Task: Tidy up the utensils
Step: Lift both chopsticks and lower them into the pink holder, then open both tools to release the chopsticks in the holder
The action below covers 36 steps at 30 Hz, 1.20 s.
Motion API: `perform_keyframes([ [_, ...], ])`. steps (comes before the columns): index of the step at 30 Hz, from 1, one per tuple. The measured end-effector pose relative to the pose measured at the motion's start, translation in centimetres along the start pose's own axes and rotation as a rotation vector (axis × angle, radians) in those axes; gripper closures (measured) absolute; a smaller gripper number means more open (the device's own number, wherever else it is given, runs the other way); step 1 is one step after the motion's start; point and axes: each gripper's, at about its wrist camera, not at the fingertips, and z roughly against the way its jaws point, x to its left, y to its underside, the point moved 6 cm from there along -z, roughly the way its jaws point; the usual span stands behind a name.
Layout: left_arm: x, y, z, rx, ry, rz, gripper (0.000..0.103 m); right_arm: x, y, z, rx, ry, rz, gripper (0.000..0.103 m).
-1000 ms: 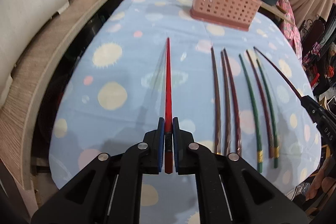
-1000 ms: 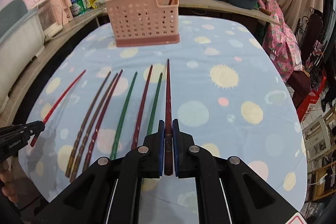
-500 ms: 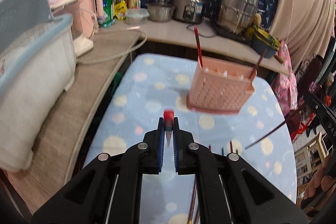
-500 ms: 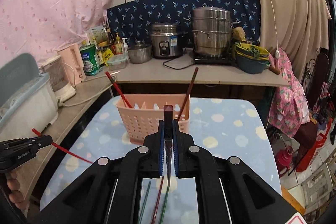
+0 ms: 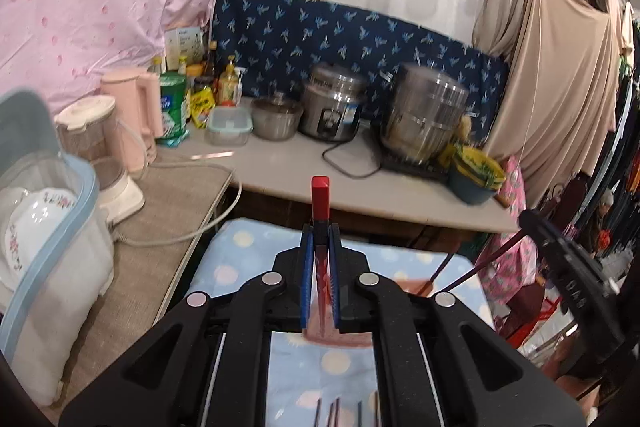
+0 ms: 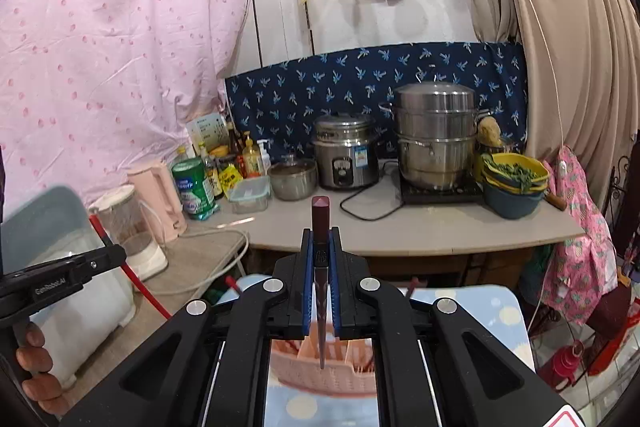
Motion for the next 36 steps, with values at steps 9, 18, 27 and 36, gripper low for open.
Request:
perform_keyframes([
  [9, -0.5, -2.1, -5.2, 0.016, -0.007, 0.031, 0.096, -0.8, 1.5, -7.0, 0.109, -0.006, -0.022, 0.096],
  [18, 0.2, 1.8, -10.9, 0.137, -0.04, 0.023, 0.096, -2.3, 6.3, -11.8, 0.232, 0.011, -0.025, 0.096],
  [27, 0.9, 4.1, -13.2, 0.17, -0.091, 0.007, 0.091, -2.7, 7.1, -12.2, 0.233, 0.026, -0.021, 0.089],
  [36, 0.7, 4.6, -10.6, 0.13, -0.135, -0.024, 0.067, -2.0, 5.8, -8.3, 0.165, 0.021, -0.001, 0.076],
])
